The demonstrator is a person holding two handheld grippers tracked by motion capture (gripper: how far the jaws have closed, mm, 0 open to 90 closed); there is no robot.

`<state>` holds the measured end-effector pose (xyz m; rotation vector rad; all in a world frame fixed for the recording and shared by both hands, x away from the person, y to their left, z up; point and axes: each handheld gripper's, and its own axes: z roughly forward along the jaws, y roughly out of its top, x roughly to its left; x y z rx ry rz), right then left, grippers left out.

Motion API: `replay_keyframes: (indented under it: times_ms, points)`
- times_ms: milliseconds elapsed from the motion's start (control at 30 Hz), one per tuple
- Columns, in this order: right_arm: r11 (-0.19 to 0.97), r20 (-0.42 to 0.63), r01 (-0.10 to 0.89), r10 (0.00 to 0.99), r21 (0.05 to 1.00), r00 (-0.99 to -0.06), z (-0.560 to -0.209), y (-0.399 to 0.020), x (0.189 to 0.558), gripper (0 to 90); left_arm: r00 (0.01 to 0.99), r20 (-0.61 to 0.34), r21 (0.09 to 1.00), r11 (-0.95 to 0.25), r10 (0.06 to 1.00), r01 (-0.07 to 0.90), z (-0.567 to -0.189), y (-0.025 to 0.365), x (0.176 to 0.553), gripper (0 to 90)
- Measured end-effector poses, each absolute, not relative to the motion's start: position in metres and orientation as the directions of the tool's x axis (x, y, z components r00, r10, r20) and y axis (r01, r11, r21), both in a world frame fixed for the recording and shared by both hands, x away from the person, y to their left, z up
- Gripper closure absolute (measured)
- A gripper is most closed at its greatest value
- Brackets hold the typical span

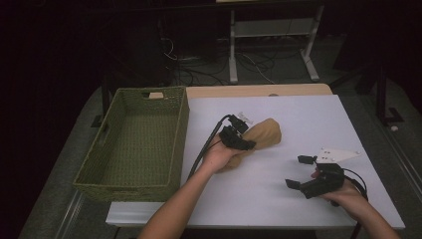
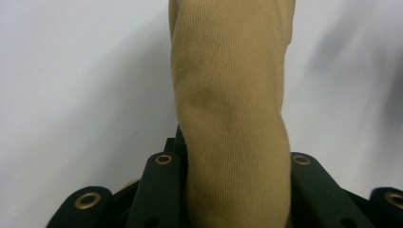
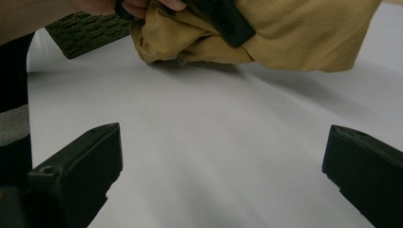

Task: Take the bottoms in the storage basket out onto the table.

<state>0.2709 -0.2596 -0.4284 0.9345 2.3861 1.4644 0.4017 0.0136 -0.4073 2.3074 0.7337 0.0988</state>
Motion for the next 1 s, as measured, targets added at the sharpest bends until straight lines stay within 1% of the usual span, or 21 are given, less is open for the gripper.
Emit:
replay_keyframes:
  times_ms: [200,433,700,800,1000]
  points:
    - [0.315,0.161,0.417,0.600,0.853,-0.784,-0.429,-0.259,0.272,0.2,0.836,-0.129,0.644,-0.596,0.533,0.479,-0.414,0.007,0.404,69.0]
    - [0.315,0.163,0.417,0.599,0.852,-0.784,-0.429,-0.260,0.272,0.2,0.843,-0.120,0.618,-0.625,0.525,0.477,-0.425,-0.003,0.403,67.7]
    - [0.312,0.166,0.419,0.598,0.853,-0.784,-0.429,-0.260,0.272,0.2,0.848,-0.105,0.604,-0.644,0.519,0.469,-0.428,-0.009,0.402,65.8]
    - [0.312,0.168,0.421,0.599,0.852,-0.783,-0.430,-0.260,0.272,0.2,0.847,-0.100,0.602,-0.646,0.522,0.469,-0.429,-0.010,0.401,63.3]
    - [0.312,0.167,0.420,0.599,0.852,-0.783,-0.430,-0.260,0.272,0.2,0.852,-0.090,0.602,-0.654,0.515,0.459,-0.430,-0.012,0.400,54.8]
